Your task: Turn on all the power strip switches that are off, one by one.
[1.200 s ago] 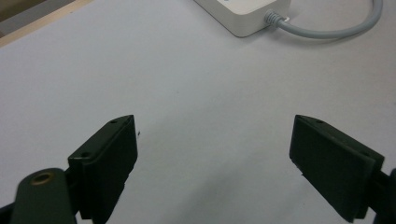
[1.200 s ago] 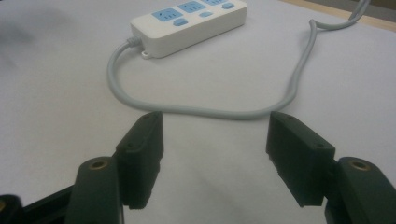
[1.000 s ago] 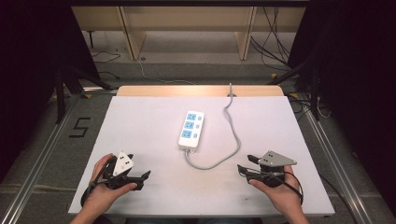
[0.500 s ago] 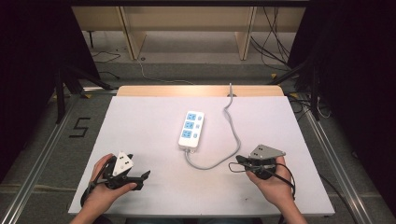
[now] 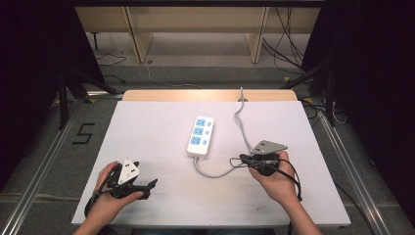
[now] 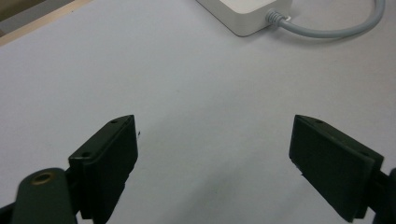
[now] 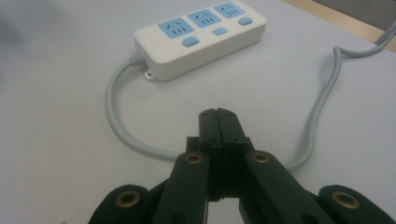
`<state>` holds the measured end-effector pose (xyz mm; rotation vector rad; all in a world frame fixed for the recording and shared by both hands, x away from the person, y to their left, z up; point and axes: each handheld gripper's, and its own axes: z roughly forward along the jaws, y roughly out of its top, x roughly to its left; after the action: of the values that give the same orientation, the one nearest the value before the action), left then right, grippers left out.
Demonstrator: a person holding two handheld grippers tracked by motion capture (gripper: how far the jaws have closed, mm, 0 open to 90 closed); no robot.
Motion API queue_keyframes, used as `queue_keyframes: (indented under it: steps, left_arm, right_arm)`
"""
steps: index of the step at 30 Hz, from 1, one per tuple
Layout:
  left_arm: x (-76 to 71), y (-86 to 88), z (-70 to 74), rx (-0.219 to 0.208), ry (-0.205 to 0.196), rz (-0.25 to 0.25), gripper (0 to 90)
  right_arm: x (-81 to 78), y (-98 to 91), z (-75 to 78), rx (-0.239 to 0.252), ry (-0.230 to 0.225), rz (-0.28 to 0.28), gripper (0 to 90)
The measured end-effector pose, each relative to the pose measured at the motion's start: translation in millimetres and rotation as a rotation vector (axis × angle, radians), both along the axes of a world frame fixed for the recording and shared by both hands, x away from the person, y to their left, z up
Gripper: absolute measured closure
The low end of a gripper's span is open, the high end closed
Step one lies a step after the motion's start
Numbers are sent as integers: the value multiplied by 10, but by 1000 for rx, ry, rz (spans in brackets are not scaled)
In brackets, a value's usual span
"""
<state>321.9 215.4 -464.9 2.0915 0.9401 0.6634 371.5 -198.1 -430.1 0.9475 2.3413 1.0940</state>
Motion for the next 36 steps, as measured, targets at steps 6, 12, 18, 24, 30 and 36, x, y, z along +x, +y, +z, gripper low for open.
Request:
queue_keyframes:
  steps: [6,12,18,24,30,36]
  left_arm:
    - [1,7,3,9,1,-4,154]
    - [0,4,0,6,2,-3,154]
    - [1,1,-1,5,2,-3,154]
    - [1,1,-2,4,2,-3,154]
    - [1,1,-1,5,1,-5,154]
    - [0,0,1,5,-1,-7,154]
  right_arm:
    - [101,129,31,-9,12,19,900]
    - [163,230,34,-16,30,38,900]
    - [253,332,36,-33,50,51,900]
    - [357,435,54,-44,59,59,900]
    - [462,549,76,-53,68,66,900]
    - [556,653,91,-65,74,76,900]
